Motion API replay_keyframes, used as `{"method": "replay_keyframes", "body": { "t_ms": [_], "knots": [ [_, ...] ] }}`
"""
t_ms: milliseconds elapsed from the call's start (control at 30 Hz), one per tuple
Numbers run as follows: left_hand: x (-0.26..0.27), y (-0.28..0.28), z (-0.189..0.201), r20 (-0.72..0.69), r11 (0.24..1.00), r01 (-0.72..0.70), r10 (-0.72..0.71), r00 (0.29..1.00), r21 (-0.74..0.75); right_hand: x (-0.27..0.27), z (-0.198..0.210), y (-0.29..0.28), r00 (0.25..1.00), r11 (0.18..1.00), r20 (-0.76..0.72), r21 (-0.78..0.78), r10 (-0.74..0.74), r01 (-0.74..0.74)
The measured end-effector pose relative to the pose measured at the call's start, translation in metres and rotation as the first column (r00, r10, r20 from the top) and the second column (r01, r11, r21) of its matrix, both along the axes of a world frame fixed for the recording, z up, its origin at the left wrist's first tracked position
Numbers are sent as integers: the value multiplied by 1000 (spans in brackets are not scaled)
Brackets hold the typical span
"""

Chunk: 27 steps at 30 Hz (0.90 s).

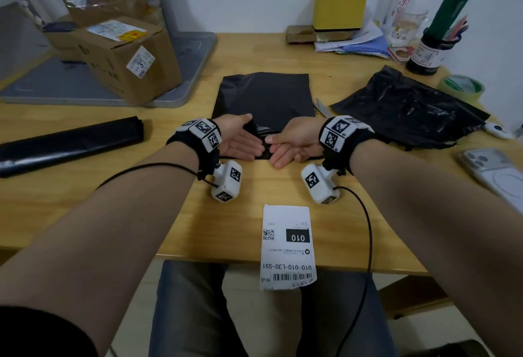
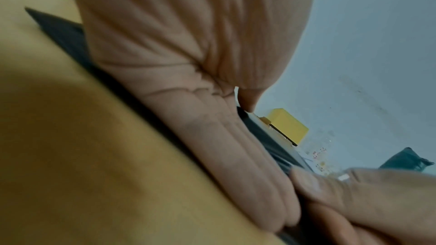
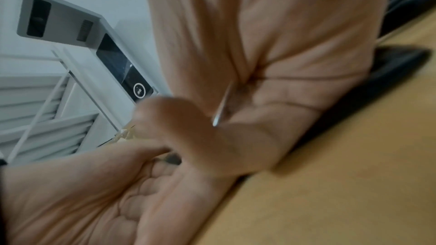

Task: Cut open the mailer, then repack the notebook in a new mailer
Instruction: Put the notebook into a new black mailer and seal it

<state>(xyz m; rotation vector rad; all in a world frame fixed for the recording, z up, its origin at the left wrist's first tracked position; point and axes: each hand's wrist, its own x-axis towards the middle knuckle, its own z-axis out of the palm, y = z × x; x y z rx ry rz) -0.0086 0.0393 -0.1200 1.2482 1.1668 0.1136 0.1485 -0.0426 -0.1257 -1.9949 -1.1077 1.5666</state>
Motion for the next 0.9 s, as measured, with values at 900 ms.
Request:
{"method": "replay_keyframes", "body": {
  "t_ms": [900],
  "knots": [
    [-71, -86, 19, -36, 985, 11, -5, 999, 171, 4, 19, -126, 959, 945, -6, 169, -284, 281]
  ]
}}
